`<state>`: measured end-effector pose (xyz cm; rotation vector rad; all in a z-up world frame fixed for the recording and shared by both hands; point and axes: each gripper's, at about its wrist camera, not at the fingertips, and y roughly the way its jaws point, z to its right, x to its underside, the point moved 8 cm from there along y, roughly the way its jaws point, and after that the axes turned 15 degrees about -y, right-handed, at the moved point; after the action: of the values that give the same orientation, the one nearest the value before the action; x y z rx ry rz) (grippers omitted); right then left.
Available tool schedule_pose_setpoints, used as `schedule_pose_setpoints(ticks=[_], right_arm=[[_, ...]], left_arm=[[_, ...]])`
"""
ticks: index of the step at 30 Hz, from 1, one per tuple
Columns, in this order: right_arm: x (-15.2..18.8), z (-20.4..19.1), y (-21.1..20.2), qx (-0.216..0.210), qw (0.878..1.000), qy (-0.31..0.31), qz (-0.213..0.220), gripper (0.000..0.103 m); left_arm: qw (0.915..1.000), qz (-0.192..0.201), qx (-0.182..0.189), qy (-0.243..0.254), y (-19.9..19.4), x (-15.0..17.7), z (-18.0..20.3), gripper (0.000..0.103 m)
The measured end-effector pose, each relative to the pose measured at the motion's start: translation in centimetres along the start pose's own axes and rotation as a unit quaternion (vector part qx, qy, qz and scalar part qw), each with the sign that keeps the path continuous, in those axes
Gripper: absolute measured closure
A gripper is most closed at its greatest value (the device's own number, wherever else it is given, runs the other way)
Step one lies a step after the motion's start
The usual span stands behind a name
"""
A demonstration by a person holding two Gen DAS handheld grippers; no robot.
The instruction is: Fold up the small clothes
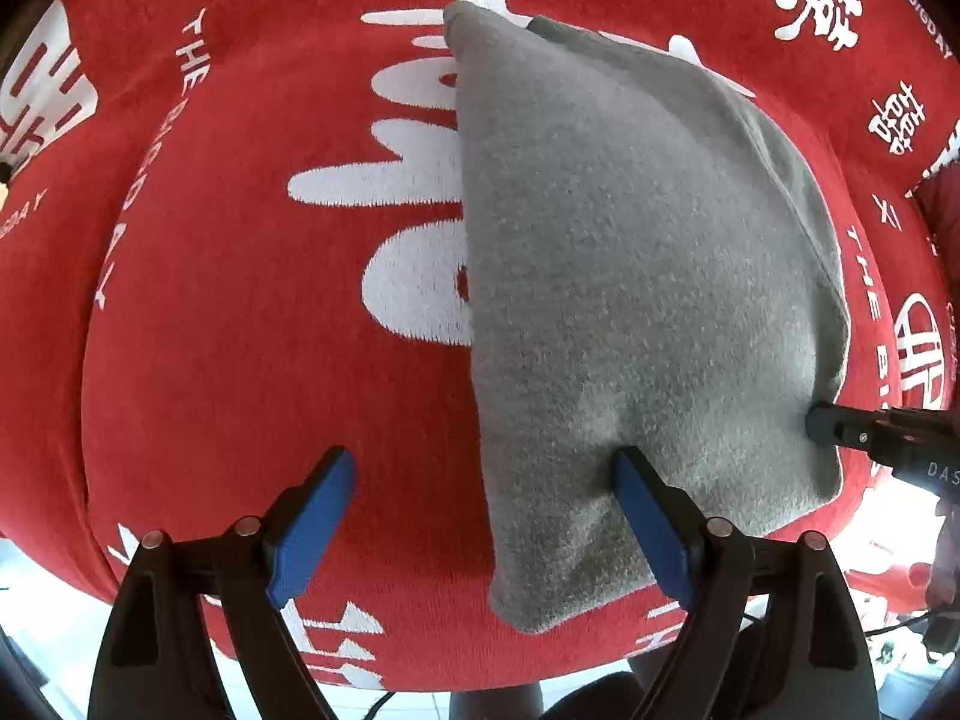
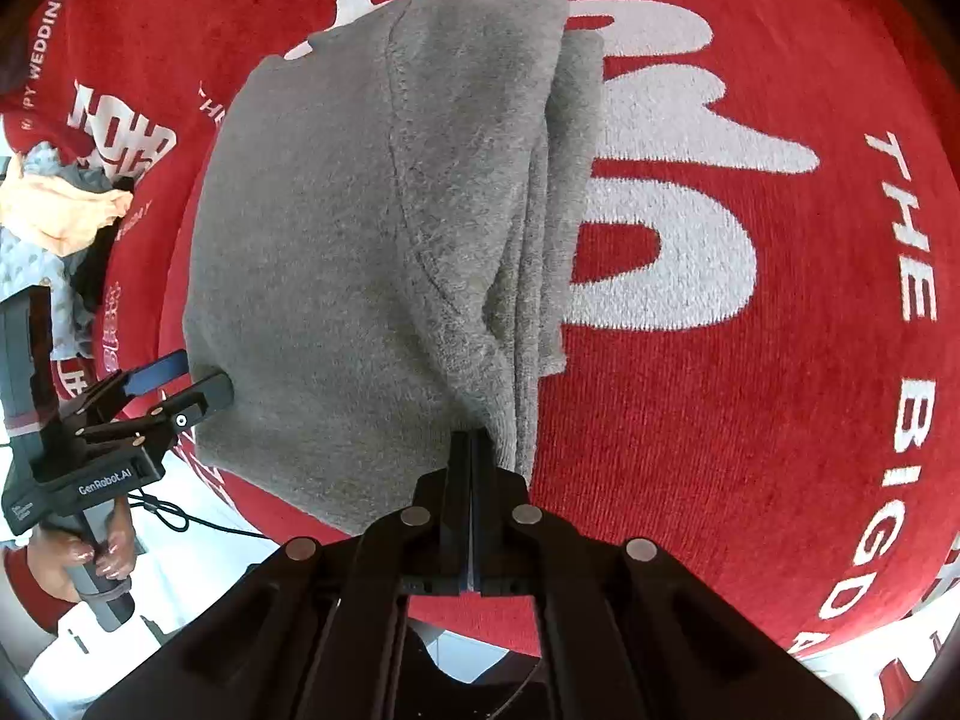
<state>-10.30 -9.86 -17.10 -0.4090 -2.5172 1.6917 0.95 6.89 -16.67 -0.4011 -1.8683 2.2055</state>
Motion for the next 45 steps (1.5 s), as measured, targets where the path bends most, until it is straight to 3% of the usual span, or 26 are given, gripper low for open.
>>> schedule_pose_setpoints(ticks=[2,13,16,18,19,20,22,25,27,28,30,36,40,42,44,45], right_arm=[[0.0,0.1,0.0,-0.001,1.000,0.004,0.000,0.103],[0.0,0.2,-0.2,0.006,1.000,0.008,0.000,0.103],[0.3,0.6,-0.7,-0.012,0.999,0.037,0.001,0.103],[0.1,0.8,-1.8,-0.031,0.997,0.060,0.024,0.098],[-0.3,0.7,-2.8,-0.036,0.996,0.063,0.043,0.089],[-0.9,0.8,-3.9,-0.036,0.996,0.061,0.063,0.062],[-2.7,1.1,-5.5,-0.035,0.993,0.061,0.097,0.029],[-5.3,2.3,-5.6,-0.033,0.991,0.075,0.105,0.031],[-7.0,3.5,-4.8,-0.020,0.990,0.097,0.097,0.045],[-7.8,4.0,-4.0,-0.029,0.989,0.111,0.091,0.066],[-8.2,4.5,-2.5,-0.037,0.989,0.118,0.075,0.092],[-7.4,6.4,-3.3,0.063,0.991,0.104,0.057,0.092],[-5.4,7.0,-4.5,0.041,0.991,0.117,0.044,0.090],[-4.4,6.4,-5.3,0.064,0.993,0.094,0.034,0.077],[-3.4,5.6,-5.8,0.069,0.994,0.082,0.027,0.040],[-2.9,5.1,-6.0,0.063,0.994,0.081,0.027,0.038]], left_arm=[[0.9999,-0.006,-0.010,-0.003,0.2,0.1,-0.2,0.000],[0.9996,-0.012,-0.014,-0.023,0.9,0.9,-0.4,0.000],[0.9993,-0.007,-0.009,-0.034,0.4,1.1,-1.0,0.000],[0.9993,-0.004,-0.004,-0.037,0.0,1.0,-1.2,0.000],[0.9993,-0.001,-0.001,-0.038,-0.4,0.9,-1.5,0.000],[0.9993,0.002,0.002,-0.037,-0.7,0.9,-1.8,0.000],[0.9993,0.007,0.005,-0.037,-1.3,0.7,-1.7,0.000],[0.9990,0.012,0.006,-0.042,-1.8,0.4,-1.4,0.000],[0.9988,0.016,0.004,-0.045,-1.9,0.3,-1.1,0.000],[0.9988,0.020,0.000,-0.045,-2.1,0.1,-1.0,0.000],[0.9988,0.026,-0.011,-0.040,-2.3,-0.1,-0.8,0.000],[0.9987,0.029,-0.025,-0.034,-3.2,-0.7,-0.9,0.000],[0.9984,0.030,-0.032,-0.036,-3.1,-0.7,-0.9,0.000],[0.9984,0.033,-0.029,-0.035,-3.4,-0.6,-0.8,0.000],[0.9982,0.040,-0.038,-0.024,-3.6,-0.6,-0.4,0.000],[0.9980,0.043,-0.043,-0.017,-3.8,-0.5,-0.2,0.000]])
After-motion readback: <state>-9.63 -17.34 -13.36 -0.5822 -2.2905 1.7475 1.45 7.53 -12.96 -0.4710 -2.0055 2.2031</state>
